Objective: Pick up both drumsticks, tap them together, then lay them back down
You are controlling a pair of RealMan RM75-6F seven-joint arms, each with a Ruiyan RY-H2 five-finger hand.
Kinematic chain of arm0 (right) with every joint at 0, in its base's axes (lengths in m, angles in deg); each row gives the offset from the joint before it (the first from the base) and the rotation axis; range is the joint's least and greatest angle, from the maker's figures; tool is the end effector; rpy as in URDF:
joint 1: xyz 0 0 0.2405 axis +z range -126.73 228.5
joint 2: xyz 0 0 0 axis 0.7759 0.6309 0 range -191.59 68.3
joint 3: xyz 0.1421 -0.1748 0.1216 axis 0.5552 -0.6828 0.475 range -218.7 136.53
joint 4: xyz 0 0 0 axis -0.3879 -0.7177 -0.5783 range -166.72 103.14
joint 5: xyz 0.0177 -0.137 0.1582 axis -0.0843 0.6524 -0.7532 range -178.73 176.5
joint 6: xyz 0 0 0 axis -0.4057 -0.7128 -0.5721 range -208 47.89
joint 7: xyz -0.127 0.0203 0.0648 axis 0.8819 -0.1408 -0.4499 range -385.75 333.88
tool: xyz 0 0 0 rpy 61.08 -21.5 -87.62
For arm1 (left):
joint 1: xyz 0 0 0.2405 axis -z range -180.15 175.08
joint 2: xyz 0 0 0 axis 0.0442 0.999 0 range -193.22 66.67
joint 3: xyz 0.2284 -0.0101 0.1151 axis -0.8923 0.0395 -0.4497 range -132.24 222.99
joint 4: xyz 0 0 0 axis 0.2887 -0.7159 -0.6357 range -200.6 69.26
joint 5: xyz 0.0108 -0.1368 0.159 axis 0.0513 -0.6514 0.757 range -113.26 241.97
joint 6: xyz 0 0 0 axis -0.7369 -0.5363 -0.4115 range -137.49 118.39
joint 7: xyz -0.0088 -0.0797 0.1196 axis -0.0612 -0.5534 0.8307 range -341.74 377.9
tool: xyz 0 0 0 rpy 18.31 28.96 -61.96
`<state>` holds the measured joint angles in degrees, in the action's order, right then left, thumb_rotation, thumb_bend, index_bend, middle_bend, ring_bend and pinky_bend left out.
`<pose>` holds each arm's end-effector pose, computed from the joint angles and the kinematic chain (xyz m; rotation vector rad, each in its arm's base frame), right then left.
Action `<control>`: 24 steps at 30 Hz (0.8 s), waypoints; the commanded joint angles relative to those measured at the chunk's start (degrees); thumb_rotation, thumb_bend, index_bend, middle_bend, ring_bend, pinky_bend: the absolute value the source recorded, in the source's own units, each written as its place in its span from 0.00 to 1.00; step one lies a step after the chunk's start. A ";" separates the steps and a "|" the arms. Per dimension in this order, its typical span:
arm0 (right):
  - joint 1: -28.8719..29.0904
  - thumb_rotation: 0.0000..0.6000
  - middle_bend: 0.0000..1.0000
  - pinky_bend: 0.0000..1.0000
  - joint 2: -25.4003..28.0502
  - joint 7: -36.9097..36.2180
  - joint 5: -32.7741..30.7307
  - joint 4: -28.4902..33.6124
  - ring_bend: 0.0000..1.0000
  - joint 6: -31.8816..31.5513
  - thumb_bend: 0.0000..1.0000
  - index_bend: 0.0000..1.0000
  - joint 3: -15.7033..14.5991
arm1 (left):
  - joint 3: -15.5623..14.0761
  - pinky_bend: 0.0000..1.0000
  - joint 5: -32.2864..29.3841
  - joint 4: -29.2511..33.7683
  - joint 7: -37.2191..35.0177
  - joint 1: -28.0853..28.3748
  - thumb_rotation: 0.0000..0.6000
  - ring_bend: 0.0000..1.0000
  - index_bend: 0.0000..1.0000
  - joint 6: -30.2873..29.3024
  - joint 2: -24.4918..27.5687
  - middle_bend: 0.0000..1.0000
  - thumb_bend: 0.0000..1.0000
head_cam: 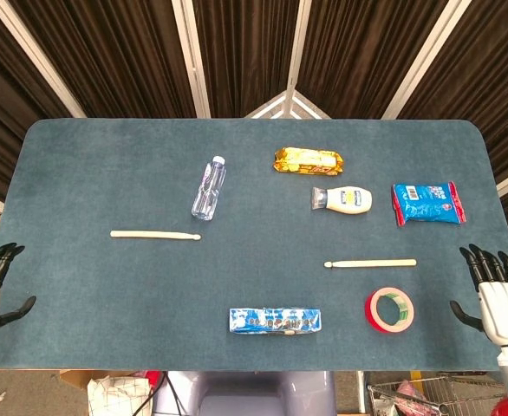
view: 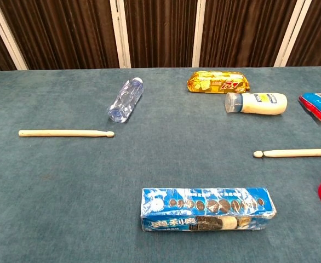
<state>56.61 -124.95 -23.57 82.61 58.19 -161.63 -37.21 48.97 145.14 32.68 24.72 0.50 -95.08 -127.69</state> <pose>-0.3246 -0.1902 0.1650 1.4066 -0.8688 0.8036 -0.3057 0.1718 0.1550 -1.2945 -0.9476 -0.8424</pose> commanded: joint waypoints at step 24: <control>18.19 1.00 0.36 0.00 -11.52 20.40 -16.94 -2.48 0.24 22.63 0.29 0.42 6.98 | 1.20 0.00 -3.04 -0.95 0.20 1.19 1.00 0.00 0.16 1.97 -0.21 0.11 0.31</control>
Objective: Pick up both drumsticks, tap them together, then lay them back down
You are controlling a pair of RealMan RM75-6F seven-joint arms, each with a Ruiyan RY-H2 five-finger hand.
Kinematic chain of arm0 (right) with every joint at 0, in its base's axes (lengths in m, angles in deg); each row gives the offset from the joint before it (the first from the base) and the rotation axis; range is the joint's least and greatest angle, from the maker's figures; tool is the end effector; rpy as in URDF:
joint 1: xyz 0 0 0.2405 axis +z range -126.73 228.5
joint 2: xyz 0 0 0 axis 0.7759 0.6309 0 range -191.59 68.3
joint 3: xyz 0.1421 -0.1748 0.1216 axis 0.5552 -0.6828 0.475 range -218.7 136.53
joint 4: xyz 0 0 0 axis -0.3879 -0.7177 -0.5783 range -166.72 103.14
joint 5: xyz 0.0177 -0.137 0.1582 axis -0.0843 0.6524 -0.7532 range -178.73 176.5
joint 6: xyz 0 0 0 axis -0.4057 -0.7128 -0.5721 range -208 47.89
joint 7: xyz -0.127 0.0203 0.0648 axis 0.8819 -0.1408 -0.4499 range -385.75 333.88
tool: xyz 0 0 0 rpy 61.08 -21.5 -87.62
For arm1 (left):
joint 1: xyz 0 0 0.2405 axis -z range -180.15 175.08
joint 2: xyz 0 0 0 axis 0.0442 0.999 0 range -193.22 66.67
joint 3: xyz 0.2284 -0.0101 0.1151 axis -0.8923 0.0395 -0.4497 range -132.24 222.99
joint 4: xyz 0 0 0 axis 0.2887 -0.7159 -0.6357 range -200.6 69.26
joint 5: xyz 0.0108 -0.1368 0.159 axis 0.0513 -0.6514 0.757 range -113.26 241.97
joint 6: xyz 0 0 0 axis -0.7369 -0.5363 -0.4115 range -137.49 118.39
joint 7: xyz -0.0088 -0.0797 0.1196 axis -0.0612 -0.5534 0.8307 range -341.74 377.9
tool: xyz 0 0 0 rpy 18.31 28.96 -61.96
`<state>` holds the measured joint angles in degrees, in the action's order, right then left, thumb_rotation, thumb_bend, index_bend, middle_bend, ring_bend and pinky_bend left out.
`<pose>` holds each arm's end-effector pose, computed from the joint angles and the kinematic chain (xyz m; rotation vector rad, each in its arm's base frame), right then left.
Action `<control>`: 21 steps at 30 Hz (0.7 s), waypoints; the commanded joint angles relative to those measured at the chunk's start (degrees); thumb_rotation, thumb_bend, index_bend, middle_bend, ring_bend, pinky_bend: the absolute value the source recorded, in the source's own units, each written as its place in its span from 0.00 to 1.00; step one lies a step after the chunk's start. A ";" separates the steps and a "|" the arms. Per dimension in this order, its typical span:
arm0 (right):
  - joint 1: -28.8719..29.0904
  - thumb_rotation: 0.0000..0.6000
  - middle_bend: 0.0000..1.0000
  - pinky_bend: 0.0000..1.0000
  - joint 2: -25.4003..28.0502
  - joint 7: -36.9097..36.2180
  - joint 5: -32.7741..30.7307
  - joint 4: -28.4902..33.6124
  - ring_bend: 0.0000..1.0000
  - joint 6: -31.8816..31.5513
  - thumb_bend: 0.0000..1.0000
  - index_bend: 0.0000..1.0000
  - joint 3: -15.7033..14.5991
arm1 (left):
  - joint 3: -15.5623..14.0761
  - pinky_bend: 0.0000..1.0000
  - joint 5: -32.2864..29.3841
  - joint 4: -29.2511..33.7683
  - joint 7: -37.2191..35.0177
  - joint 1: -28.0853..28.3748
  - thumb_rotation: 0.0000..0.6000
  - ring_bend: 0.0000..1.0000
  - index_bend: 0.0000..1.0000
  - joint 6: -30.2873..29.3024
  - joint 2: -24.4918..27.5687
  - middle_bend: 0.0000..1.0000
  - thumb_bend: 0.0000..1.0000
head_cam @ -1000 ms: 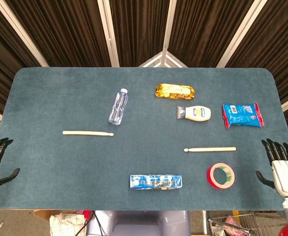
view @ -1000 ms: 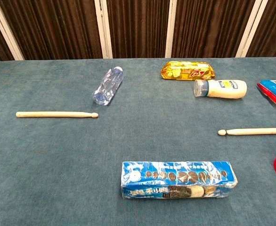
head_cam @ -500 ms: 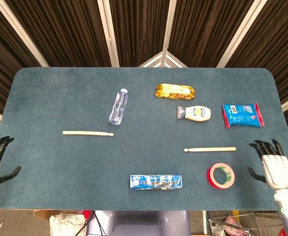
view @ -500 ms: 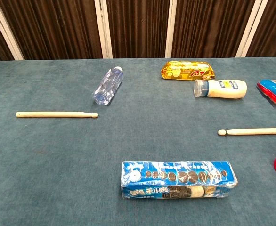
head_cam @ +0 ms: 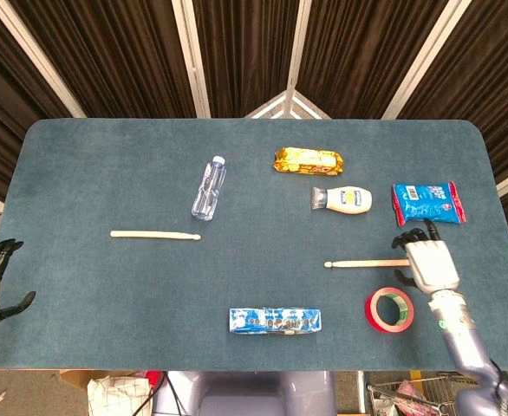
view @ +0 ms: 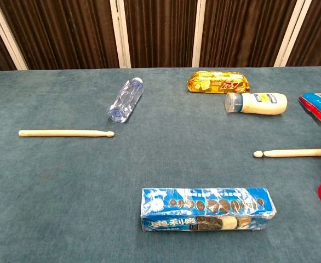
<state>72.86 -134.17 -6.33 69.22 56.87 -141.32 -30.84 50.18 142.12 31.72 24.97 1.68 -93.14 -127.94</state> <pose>-0.2778 -0.2916 0.0911 1.6126 -0.8796 0.6765 -0.3120 0.1819 0.1556 -1.2759 -0.9586 -0.8146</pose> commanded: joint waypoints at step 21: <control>5.43 1.00 0.43 0.00 -9.74 9.34 -12.96 -11.48 0.32 5.21 0.33 0.49 -1.41 | -0.22 0.00 -0.92 0.24 0.88 0.51 1.00 0.00 0.16 1.22 -0.11 0.11 0.31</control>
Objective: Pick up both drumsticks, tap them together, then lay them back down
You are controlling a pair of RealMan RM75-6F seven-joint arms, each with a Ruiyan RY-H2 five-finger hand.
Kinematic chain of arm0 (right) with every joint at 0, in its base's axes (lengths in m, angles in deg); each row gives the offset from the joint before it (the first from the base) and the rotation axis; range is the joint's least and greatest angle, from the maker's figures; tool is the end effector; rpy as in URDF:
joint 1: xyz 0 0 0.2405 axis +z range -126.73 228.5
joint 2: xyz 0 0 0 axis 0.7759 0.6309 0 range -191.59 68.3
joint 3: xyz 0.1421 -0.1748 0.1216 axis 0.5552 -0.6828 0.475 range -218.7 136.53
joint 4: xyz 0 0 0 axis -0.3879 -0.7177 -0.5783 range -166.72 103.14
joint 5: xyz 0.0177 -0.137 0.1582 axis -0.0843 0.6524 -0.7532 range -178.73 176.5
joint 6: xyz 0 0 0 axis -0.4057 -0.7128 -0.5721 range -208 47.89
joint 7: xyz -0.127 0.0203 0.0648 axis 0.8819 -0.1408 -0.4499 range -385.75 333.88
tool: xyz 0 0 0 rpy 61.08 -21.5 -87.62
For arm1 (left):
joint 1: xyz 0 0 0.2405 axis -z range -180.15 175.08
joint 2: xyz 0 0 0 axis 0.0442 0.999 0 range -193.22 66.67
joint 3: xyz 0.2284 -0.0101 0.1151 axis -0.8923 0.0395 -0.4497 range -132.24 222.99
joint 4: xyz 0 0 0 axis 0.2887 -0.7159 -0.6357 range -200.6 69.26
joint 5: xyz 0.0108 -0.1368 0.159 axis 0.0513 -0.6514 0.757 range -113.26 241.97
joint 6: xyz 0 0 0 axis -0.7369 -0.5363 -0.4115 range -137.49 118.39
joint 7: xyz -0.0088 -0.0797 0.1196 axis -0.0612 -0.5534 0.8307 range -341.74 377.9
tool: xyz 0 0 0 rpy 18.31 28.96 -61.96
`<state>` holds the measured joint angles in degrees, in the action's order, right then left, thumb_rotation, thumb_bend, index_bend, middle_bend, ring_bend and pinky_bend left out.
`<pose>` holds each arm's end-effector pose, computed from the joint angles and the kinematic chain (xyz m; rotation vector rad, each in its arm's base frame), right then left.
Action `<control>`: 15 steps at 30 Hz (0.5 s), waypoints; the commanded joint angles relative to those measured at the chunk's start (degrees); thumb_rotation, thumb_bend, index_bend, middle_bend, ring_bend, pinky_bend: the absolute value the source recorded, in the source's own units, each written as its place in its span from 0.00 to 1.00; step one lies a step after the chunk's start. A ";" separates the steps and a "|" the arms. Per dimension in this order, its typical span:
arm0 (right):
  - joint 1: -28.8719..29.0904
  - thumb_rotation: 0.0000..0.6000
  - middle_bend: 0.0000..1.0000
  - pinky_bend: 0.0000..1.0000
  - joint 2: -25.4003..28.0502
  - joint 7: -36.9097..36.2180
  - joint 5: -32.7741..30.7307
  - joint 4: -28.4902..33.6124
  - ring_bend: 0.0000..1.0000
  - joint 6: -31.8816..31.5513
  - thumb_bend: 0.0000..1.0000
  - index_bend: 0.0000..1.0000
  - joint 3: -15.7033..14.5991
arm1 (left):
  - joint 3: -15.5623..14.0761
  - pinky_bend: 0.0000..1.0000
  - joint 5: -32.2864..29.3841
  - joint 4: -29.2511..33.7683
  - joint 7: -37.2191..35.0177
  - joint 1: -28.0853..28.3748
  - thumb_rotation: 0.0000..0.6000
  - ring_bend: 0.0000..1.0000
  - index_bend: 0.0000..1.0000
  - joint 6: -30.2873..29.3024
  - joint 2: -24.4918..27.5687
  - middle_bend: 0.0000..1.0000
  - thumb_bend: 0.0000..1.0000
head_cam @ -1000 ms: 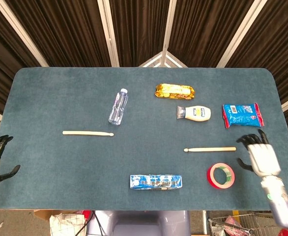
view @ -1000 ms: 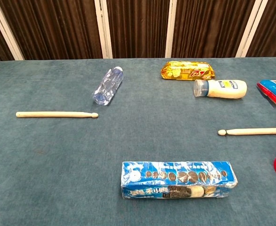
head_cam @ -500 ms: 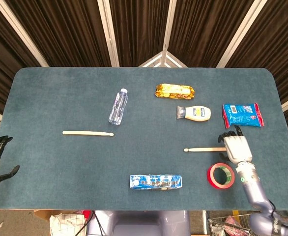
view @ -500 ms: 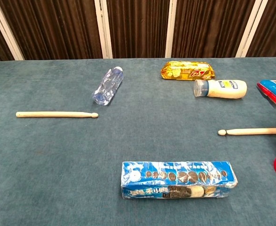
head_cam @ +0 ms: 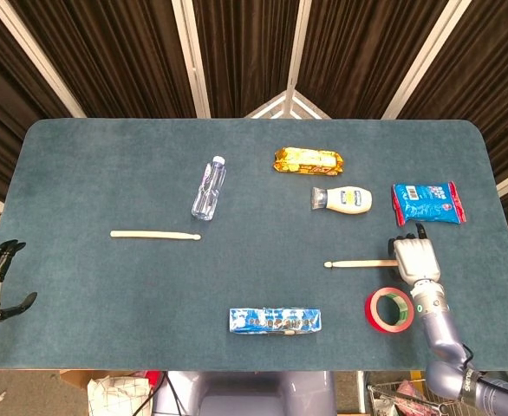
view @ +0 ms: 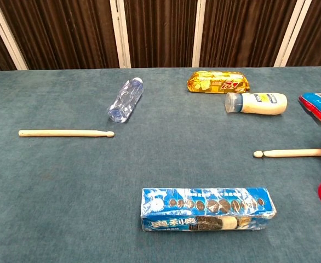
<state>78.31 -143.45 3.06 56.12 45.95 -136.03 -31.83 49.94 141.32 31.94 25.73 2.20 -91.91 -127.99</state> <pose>-0.3006 -0.3166 0.0467 1.6053 -0.9186 0.4656 -0.3126 0.1835 0.1520 -1.2895 -0.9734 -0.7935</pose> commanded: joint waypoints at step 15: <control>0.72 1.00 0.44 0.00 -4.18 -0.13 0.61 -4.68 0.34 -0.37 0.34 0.43 -1.73 | 0.08 0.00 -1.12 0.18 1.07 0.18 1.00 0.00 0.16 0.41 0.00 0.11 0.31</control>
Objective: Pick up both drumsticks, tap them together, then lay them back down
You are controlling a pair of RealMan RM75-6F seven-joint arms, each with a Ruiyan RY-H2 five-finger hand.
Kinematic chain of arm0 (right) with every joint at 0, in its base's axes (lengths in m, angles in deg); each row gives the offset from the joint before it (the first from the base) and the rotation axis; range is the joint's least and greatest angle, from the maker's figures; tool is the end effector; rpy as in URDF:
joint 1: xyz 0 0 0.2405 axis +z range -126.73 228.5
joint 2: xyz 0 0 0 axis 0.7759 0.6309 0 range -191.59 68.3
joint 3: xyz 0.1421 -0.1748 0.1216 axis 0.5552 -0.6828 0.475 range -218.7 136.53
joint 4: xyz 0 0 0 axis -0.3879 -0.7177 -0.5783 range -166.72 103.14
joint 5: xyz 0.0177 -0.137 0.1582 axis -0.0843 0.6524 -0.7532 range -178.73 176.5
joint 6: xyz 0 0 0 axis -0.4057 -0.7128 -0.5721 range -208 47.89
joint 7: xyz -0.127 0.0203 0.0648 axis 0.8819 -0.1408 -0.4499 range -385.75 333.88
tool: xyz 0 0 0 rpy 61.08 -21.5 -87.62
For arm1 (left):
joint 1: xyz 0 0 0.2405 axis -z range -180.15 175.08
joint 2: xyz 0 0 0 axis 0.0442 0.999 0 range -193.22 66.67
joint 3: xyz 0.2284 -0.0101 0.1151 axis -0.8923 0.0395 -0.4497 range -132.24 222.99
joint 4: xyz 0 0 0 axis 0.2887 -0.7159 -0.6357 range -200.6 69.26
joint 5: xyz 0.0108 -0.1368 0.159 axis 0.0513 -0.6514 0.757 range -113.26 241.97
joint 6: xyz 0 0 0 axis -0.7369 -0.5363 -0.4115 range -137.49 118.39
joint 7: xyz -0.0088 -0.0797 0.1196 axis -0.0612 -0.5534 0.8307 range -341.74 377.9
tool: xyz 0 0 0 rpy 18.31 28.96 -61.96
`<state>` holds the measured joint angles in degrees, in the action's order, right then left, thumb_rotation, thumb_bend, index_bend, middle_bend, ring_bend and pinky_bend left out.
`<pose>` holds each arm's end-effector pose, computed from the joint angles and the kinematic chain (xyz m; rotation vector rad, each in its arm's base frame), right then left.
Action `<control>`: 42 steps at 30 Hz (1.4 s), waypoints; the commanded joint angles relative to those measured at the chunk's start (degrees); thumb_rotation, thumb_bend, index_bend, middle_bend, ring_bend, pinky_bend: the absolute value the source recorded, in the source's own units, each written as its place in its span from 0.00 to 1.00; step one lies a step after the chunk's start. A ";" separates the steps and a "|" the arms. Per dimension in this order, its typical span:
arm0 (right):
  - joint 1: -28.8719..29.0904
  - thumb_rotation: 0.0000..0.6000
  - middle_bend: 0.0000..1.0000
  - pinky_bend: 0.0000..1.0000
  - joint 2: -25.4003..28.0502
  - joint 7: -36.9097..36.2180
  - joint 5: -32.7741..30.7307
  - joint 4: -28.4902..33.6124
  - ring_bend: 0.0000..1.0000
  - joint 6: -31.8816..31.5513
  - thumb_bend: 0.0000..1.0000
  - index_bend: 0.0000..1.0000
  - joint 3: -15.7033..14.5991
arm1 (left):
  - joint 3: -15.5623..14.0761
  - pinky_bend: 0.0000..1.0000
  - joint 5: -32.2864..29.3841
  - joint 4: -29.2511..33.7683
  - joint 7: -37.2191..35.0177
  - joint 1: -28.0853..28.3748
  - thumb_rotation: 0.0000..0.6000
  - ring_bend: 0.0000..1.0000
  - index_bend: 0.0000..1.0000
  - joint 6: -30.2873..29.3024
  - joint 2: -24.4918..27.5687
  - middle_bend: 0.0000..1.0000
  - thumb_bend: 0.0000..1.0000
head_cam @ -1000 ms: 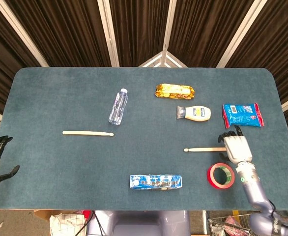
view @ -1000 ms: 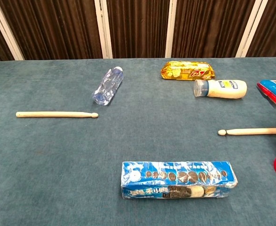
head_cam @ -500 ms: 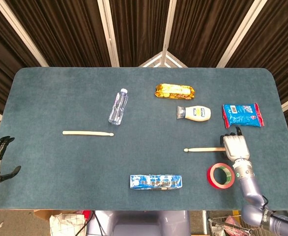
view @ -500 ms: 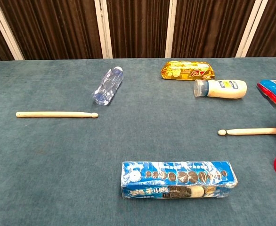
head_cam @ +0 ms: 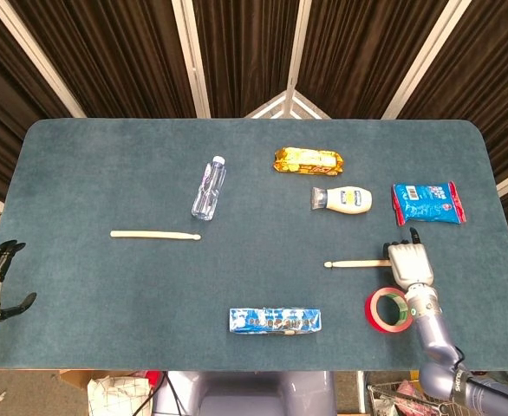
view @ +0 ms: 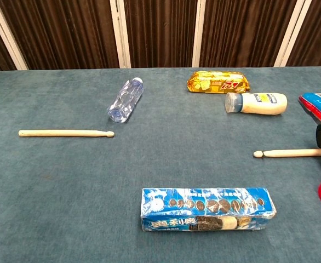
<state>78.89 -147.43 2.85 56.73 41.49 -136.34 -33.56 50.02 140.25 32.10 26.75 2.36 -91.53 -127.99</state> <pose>-0.3053 -0.3147 0.0267 1.6272 -0.9057 0.4451 -0.3142 0.1842 0.1517 -1.2857 -0.9745 -0.7716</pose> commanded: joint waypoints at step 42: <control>1.46 1.00 0.51 0.00 -1.33 -0.50 0.09 -4.05 0.38 0.85 0.37 0.53 -0.62 | -0.42 0.00 -1.14 0.37 2.15 0.58 1.00 0.00 0.16 1.00 -0.47 0.10 0.31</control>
<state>80.34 -148.73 2.40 56.79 37.49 -135.52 -34.18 49.60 139.11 32.47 28.90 2.94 -90.53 -128.46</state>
